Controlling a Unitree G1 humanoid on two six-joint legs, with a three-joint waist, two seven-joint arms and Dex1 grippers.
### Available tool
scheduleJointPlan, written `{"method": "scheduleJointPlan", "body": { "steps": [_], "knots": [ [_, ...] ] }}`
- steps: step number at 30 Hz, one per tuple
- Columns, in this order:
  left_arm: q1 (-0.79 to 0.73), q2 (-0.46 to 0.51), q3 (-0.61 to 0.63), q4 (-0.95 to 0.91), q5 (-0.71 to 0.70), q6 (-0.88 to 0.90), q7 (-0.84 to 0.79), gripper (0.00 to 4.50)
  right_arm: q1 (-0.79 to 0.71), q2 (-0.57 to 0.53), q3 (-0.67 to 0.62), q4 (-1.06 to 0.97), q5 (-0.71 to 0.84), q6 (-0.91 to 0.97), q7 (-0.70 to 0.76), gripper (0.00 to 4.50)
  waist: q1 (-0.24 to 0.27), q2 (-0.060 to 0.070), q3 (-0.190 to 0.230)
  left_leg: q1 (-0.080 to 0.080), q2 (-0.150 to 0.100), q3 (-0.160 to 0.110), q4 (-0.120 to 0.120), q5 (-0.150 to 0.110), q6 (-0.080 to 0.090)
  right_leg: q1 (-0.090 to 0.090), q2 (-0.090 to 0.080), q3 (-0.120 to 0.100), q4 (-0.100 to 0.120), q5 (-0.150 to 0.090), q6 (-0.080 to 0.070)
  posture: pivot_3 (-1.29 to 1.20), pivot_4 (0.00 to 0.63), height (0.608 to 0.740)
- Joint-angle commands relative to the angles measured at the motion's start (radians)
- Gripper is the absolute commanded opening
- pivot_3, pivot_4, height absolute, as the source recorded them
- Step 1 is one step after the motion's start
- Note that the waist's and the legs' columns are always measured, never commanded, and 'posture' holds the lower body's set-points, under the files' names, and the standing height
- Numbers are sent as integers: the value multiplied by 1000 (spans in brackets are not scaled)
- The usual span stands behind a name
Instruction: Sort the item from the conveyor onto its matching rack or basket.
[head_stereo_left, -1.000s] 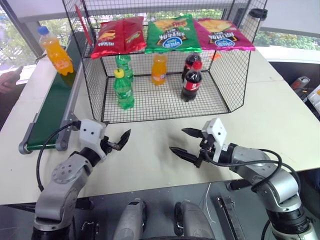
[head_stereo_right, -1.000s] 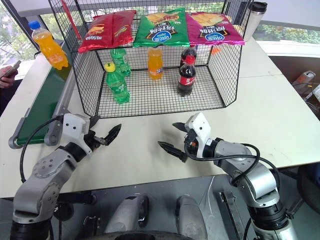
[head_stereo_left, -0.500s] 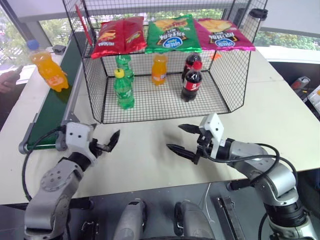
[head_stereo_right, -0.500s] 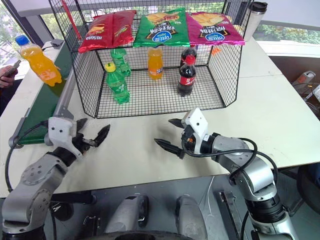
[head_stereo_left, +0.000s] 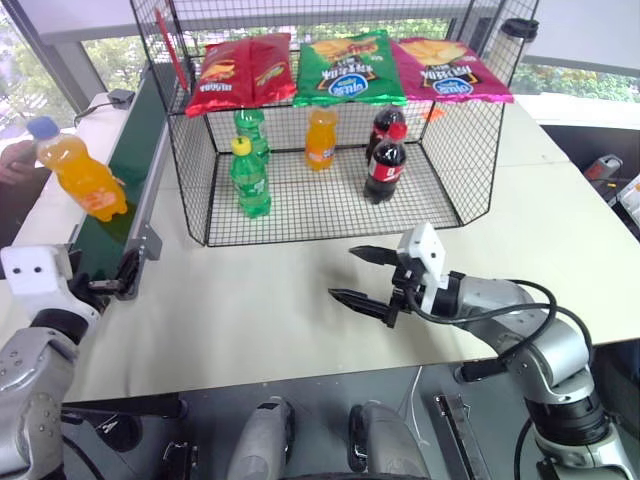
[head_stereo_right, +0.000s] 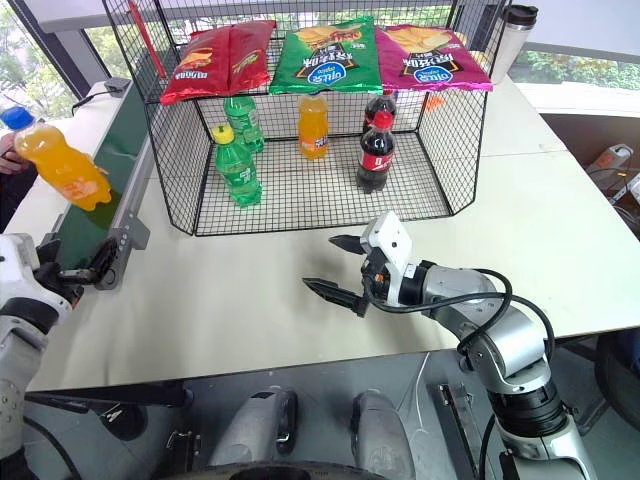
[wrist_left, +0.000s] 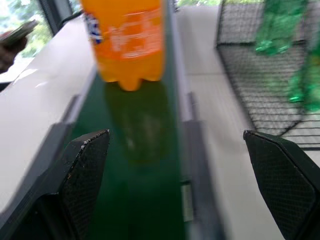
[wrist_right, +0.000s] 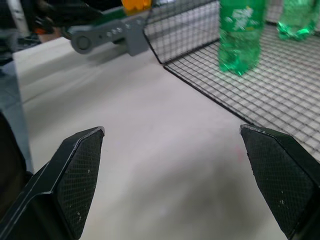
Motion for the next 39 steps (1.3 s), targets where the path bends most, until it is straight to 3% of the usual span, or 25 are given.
{"method": "scheduleJointPlan", "body": {
  "steps": [1, 20, 25, 39],
  "knots": [
    [-33, 24, 14, 34, 10, -39, -7, 4500, -34, -12, 11, -47, -13, -61, 25, 4488, 0, 0, 0, 0, 0, 0, 0, 0, 0, 0, 0, 0, 0, 0, 0, 0, 150, 739],
    [-119, 44, -3, 141, 50, -120, -21, 4500, -35, -51, 51, -50, -96, -106, 20, 4488, 0, 0, 0, 0, 0, 0, -1, 0, 0, 0, -2, 0, -1, 0, 0, 0, 150, 739],
    [-123, 38, 20, 153, 20, -139, -42, 3078, -35, -52, 55, -45, -106, -99, 9, 4500, 0, 0, 0, 0, 0, 0, -1, 0, 0, -1, -2, 0, -1, 0, 0, 0, 150, 739],
    [-139, 80, 42, 99, -70, -96, -52, 3078, -37, -49, 49, -34, -105, -90, 11, 4500, 0, -1, 0, -1, 0, 0, -1, 0, 0, -1, -3, 0, -2, 0, -1, 0, 150, 739]
  ]
}}
